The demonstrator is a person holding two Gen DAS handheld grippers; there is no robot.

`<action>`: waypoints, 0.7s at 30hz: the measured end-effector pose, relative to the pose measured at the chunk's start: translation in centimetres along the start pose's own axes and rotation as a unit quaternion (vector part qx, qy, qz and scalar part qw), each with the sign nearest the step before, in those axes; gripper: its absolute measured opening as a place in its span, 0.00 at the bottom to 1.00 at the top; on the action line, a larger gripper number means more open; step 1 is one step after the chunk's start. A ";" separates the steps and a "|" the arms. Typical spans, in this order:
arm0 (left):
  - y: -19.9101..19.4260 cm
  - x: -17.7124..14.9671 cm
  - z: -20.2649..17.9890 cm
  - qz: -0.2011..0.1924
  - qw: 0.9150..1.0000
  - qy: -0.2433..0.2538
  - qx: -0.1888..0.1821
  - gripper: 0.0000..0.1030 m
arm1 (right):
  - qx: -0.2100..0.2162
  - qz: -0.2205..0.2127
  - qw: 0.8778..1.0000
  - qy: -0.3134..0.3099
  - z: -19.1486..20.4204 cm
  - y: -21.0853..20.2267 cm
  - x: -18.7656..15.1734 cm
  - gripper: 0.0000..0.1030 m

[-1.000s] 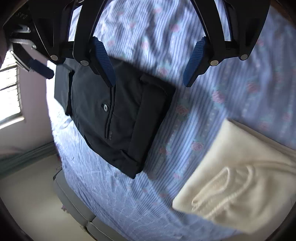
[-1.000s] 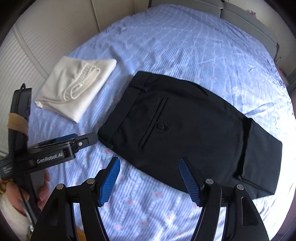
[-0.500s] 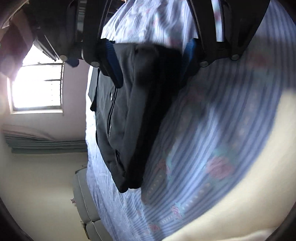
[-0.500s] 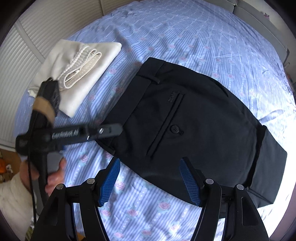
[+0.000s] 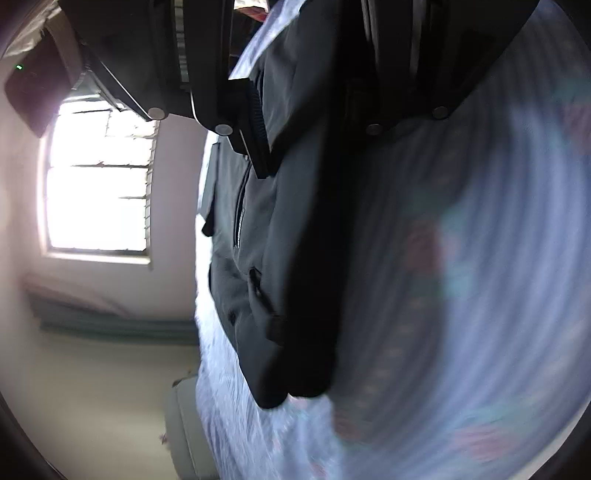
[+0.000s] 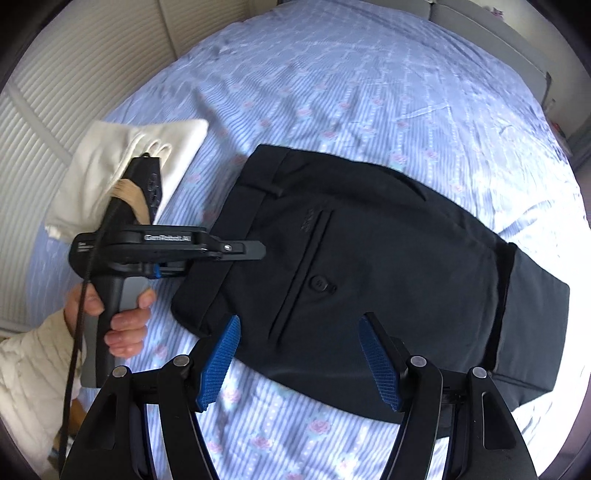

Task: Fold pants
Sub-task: 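Grasp the folded trousers' edge with the left gripper and lift it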

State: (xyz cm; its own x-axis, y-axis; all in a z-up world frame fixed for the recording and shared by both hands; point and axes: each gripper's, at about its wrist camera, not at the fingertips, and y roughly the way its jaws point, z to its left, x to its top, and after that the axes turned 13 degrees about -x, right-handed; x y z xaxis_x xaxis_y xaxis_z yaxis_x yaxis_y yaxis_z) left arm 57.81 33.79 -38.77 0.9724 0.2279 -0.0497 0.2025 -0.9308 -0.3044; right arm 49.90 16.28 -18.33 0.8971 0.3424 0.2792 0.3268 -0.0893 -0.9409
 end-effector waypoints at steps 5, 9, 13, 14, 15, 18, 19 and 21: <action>1.0 0.0 -1.8 0.003 0.998 0.002 0.069 0.33 | -0.020 -0.017 1.000 0.003 -0.9 0.0 0.7 0.66; 0.7 -1.1 -4.7 -0.012 0.995 0.024 0.094 0.19 | -0.026 -0.019 0.999 0.016 -2.3 -0.3 0.8 0.66; 0.5 -2.0 -8.9 -0.032 0.993 0.036 0.106 0.16 | -0.020 -0.028 0.999 0.035 -4.0 -1.7 -0.1 0.66; 0.6 -2.1 -10.0 -0.035 0.992 0.040 0.119 0.16 | -0.020 -0.031 0.999 0.038 -4.4 -2.1 -0.4 0.66; 1.2 -2.2 -11.1 -0.038 0.991 0.043 0.124 0.16 | -0.019 -0.034 0.998 0.044 -5.1 -2.7 -0.8 0.66; 1.9 -2.8 -14.9 -0.045 0.986 0.070 0.144 0.16 | -0.012 -0.047 0.997 0.066 -7.0 -4.3 -1.9 0.66; 2.2 -3.3 -16.2 -0.045 0.983 0.081 0.155 0.16 | -0.011 -0.054 0.996 0.073 -7.8 -5.1 -2.4 0.66; 2.9 -4.5 -19.0 -0.040 0.977 0.106 0.182 0.16 | -0.013 -0.070 0.994 0.087 -9.5 -6.5 -3.2 0.66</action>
State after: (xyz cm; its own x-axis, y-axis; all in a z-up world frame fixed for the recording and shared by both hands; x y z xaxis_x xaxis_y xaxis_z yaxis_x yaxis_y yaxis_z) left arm 56.25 24.68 -21.36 0.9649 0.1962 0.1745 0.2625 -0.7395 -0.6199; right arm 47.72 6.83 -11.34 0.8794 0.1866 0.4380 0.4576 -0.0774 -0.8858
